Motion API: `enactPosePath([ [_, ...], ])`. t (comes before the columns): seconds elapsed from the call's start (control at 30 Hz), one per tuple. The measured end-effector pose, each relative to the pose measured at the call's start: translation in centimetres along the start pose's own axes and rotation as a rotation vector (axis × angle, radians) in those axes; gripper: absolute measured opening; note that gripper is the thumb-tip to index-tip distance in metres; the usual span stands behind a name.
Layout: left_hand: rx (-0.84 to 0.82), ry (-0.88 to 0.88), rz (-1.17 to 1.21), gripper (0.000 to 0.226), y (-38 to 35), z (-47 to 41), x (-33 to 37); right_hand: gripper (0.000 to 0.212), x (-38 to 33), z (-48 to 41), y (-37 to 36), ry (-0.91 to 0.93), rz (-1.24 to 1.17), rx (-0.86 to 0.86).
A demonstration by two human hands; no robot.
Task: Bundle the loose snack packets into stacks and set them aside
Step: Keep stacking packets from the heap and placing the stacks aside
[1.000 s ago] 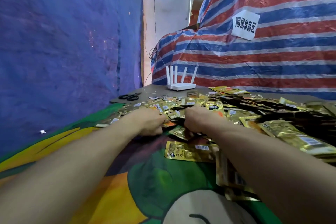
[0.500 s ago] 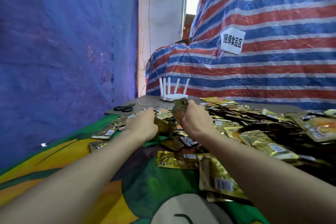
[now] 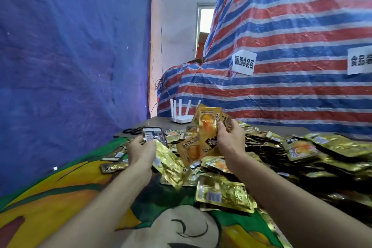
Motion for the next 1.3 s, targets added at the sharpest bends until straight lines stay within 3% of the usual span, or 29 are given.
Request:
enactPosePath([
  [0.07,0.029,0.020,0.120,0.014,0.4,1.7,0.5,0.024,0.0,1.4,1.5,-0.062,-0.042,-0.006],
  [0.17,-0.009,0.036,0.191,0.028,0.2,4.6,0.6,0.020,0.4,3.9,3.9,-0.114,-0.035,-0.020],
  [0.3,-0.082,-0.084,0.125,0.017,-0.8,8.7,1.3,0.024,0.8,7.1,6.8,-0.100,-0.008,-0.040],
  [0.53,-0.223,-0.222,-0.065,0.027,-2.5,13.9,-0.9,0.017,5.5,10.5,10.1,-0.235,-0.103,0.056],
  [0.6,-0.332,-0.170,-0.068,0.023,-3.4,14.2,-1.7,0.016,6.0,10.8,9.7,-0.286,-0.142,0.071],
  [0.7,-0.588,-0.056,-0.035,0.037,-5.2,15.4,-2.7,0.019,5.8,10.9,8.7,-0.279,-0.119,0.089],
  [0.8,-0.718,0.049,0.024,0.050,-5.8,16.1,-3.3,0.043,6.1,11.2,8.1,-0.340,-0.085,0.117],
  [0.87,-0.781,0.099,0.042,0.044,-6.0,16.2,-3.5,0.053,6.4,11.3,8.1,-0.410,-0.122,0.147],
  [0.93,-0.776,0.137,0.044,0.036,-6.2,16.2,-3.7,0.060,6.7,11.2,8.2,-0.465,-0.198,0.163],
  [1.1,-0.553,0.123,0.023,0.043,-5.7,15.0,-4.2,0.092,7.0,11.6,7.4,-0.544,-0.338,0.070],
  [1.2,-0.470,0.091,0.072,0.038,-5.4,14.5,-4.1,0.074,7.2,12.5,7.0,-0.652,-0.402,-0.003],
  [1.3,-0.394,0.032,0.080,0.041,-4.9,14.4,-3.7,0.046,6.7,13.3,6.2,-0.741,-0.485,-0.188],
])
Point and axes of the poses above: each hand's wrist, its own z-axis away from the middle knuckle, its own y-axis out of the back of the hand, x = y × z, the point moved 7 cm from there along -z, towards the middle knuckle, and after that the axes turned 2 degrees about z, right-handed, at the moved point
